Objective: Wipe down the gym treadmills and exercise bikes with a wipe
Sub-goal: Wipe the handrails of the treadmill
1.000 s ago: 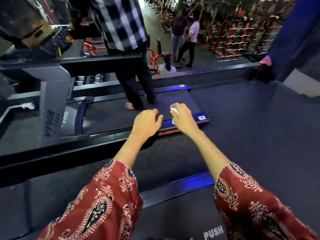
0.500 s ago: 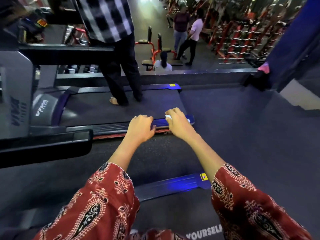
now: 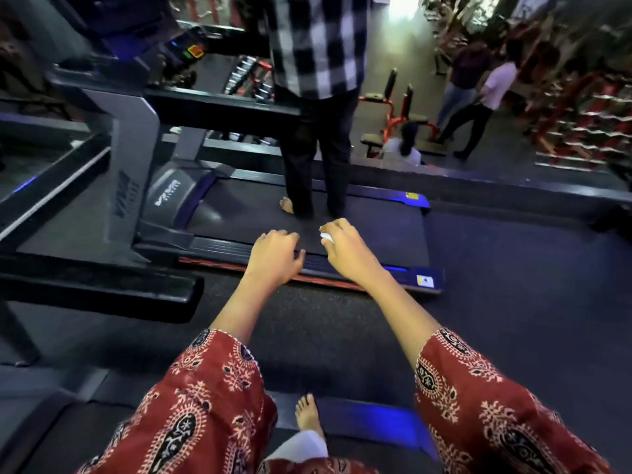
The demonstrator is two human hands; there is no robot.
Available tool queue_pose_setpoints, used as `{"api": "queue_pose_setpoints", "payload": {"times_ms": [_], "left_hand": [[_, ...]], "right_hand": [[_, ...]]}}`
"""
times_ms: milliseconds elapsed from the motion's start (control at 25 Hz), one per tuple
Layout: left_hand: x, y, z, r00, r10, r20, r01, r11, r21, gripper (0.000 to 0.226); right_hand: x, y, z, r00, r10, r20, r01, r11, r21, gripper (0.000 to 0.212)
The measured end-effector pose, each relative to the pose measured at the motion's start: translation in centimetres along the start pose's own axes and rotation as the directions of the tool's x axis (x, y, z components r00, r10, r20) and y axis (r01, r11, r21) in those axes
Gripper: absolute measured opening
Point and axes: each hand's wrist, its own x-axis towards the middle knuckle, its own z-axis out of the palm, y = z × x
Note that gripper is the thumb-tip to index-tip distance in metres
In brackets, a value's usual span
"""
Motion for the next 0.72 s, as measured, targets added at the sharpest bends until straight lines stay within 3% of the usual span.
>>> {"api": "queue_pose_setpoints", "payload": {"times_ms": [440, 720], "left_hand": [[11.3, -8.3, 0.0, 0.935, -0.354, -0.022, 0.354, 0.935, 0.0, 0.028], [14.0, -14.1, 2.7, 0.816, -0.572, -0.077, 0.574, 0.819, 0.002, 0.029]], "right_hand": [[18.6, -1.7, 4.3, 0.94, -0.256, 0.228, 0.254, 0.966, 0.036, 0.03], [26.3, -4.0, 9.1, 0.853, -0.447, 0.271, 0.424, 0.895, 0.14, 0.029]]}}
